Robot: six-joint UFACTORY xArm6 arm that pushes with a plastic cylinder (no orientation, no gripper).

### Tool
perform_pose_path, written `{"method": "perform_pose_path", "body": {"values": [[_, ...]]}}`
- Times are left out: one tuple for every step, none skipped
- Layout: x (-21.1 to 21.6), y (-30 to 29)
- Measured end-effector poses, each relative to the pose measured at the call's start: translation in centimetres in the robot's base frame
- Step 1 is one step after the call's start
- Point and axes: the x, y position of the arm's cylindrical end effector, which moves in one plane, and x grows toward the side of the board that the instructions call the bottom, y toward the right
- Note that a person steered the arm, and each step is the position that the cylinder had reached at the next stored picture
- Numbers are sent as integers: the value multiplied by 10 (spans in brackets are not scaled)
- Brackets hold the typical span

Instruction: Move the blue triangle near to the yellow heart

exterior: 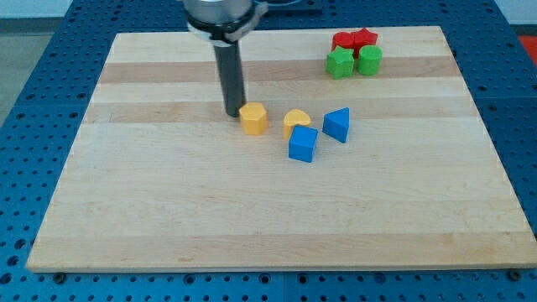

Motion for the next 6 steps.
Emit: {"method": "perform_pose_path", "body": {"values": [[8, 29], [8, 46], [-13, 46], [-43, 57], [-46, 123], [-24, 180]]}}
